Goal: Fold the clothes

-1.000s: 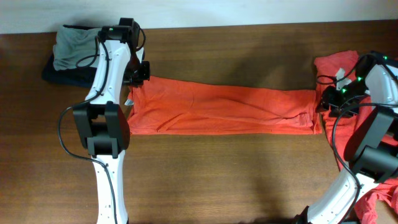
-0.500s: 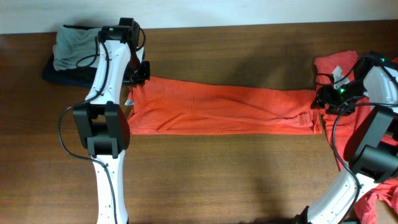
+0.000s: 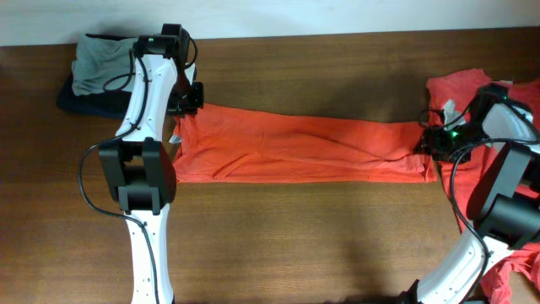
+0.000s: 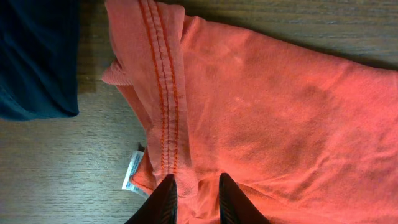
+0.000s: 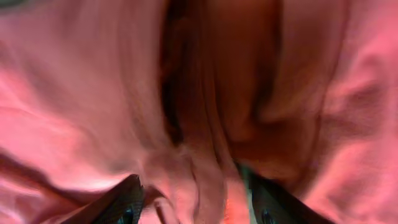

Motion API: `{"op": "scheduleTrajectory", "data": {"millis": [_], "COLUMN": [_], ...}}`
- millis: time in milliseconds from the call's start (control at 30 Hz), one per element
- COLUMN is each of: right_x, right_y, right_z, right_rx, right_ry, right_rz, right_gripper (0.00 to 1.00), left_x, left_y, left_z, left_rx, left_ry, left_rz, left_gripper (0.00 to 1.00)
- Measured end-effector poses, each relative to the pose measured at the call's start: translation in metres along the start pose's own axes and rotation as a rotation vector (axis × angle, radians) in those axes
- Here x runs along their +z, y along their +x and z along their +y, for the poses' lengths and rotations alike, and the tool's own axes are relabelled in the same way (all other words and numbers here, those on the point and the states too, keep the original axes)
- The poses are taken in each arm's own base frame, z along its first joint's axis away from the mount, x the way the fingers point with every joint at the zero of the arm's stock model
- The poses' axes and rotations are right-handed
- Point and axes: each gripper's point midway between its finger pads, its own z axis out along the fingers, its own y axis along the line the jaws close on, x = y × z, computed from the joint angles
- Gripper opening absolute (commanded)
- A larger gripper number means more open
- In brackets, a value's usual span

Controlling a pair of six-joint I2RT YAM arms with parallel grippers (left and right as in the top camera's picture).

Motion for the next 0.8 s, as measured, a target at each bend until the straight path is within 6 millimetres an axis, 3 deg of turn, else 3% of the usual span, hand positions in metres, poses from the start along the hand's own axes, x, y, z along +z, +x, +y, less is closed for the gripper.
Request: {"op": "scheduleTrajectory", "data": {"millis": [67, 167, 267, 400, 667, 700, 800], "right_x": [0.001, 0.003, 0.007, 0.008, -0.01, -0.013, -0.023], "right_y": [-0.003, -0.004, -0.003, -0.003, -0.026, -0.028, -0.033], "right_z": [0.001, 0.002, 0.007, 0.01, 0.01, 0.009, 0.001], "right_rx": [-0.01, -0.016, -0.019, -0.015, -0.03, -0.028, -0.01], "right_ry": [-0.003, -0.005, -0.044, -0.068, -0.06, -0.061, -0.059], "right_rz": [-0.031, -0.064, -0.068, -0.064, -0.11, -0.116, -0.135], "right_gripper": [0.6, 0.25, 0.06, 0.04, 0.04, 0.04, 0.04], "left_x": [0.0, 0.0, 0.0, -0.006, -0.096, -0.102, -0.126], "left_y": [0.0, -0.001, -0.006, -0.01, -0.042, -0.043, -0.047], "left_z": [0.0, 0.0, -0.001, -0.001, -0.007, -0.006, 0.002], "left_rx": [0.0, 0.0, 0.0, 0.003, 0.002, 0.002, -0.018], "left_ry": [0.0, 0.0, 0.002, 0.004, 0.06, 0.061, 0.07], "left_rz": [0.0, -0.006, -0.022, -0.041, -0.27, -0.285, -0.343], "left_gripper": [0.23, 0.18, 0.19, 0.29, 0.5, 0.56, 0.57]}}
